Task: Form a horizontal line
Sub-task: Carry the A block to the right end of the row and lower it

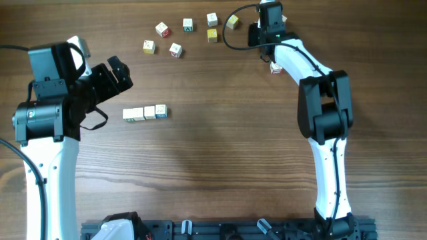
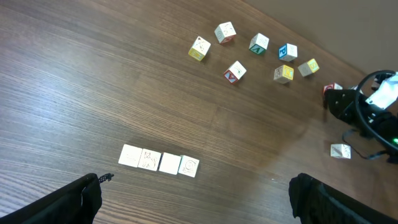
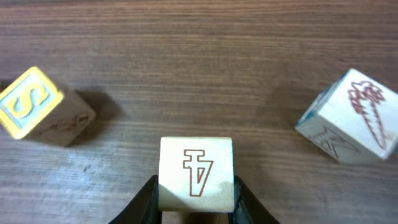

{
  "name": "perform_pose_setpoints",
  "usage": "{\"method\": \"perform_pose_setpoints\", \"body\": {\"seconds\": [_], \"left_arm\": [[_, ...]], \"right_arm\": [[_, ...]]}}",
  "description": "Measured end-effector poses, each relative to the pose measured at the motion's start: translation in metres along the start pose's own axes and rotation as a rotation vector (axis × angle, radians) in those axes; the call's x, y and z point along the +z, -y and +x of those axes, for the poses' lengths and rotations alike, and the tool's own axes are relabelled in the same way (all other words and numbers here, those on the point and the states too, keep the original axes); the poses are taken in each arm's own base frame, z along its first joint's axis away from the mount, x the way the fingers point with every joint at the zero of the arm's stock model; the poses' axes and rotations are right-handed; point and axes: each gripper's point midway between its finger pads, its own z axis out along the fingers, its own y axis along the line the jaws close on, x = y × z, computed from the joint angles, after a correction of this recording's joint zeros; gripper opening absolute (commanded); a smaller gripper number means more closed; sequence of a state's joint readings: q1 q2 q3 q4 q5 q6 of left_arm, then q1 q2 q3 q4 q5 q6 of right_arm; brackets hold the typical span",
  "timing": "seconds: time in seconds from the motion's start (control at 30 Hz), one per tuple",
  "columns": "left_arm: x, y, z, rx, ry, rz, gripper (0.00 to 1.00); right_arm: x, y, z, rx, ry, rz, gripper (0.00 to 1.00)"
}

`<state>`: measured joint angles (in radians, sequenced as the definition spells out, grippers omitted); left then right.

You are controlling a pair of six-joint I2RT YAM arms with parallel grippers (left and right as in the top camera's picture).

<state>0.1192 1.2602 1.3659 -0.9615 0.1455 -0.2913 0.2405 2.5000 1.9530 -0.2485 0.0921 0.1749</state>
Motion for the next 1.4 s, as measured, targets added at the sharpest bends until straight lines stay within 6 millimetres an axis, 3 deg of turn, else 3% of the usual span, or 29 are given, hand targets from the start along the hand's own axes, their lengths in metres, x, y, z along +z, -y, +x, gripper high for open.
{"method": "perform_pose_setpoints", "body": {"seconds": [0.13,0.33,0.5,0.6,0.73,0.9,0.93,1.17,1.27,1.4], "left_arm": [[0.0,0.0,0.0,0.0,0.0,0.0,1.0],[0.0,0.0,0.0,0.0,0.0,0.0,1.0],[0.0,0.0,0.0,0.0,0.0,0.0,1.0],[0.0,0.0,0.0,0.0,0.0,0.0,1.0],[0.0,0.0,0.0,0.0,0.0,0.0,1.0],[0.0,0.0,0.0,0.0,0.0,0.0,1.0],[0.0,0.0,0.0,0.0,0.0,0.0,1.0],[0.0,0.0,0.0,0.0,0.0,0.0,1.0],[0.0,0.0,0.0,0.0,0.0,0.0,1.0],[0.0,0.0,0.0,0.0,0.0,0.0,1.0]], "right_arm": [[-0.021,0.0,-0.008,-0.001,-0.023,-0.002,0.15],[-0.079,-0.011,-0.03,0.004,-0.058,-0.065,0.14],[-0.124,-0.031,-0.027,0.032,-0.145,-0.184,0.13],[-0.147,-0.051,0.0,0.09,-0.286,-0.281,0.12],[-0.162,-0.078,0.036,0.135,-0.443,-0.347,0.11],[-0.175,-0.121,0.067,0.133,-0.538,-0.395,0.12],[-0.182,-0.147,0.083,0.097,-0.57,-0.421,0.12],[-0.19,-0.225,0.145,-0.026,-0.568,-0.43,0.12],[-0.188,-0.244,0.163,-0.041,-0.546,-0.44,0.12],[-0.178,-0.245,0.175,-0.031,-0.519,-0.42,0.13]]}}
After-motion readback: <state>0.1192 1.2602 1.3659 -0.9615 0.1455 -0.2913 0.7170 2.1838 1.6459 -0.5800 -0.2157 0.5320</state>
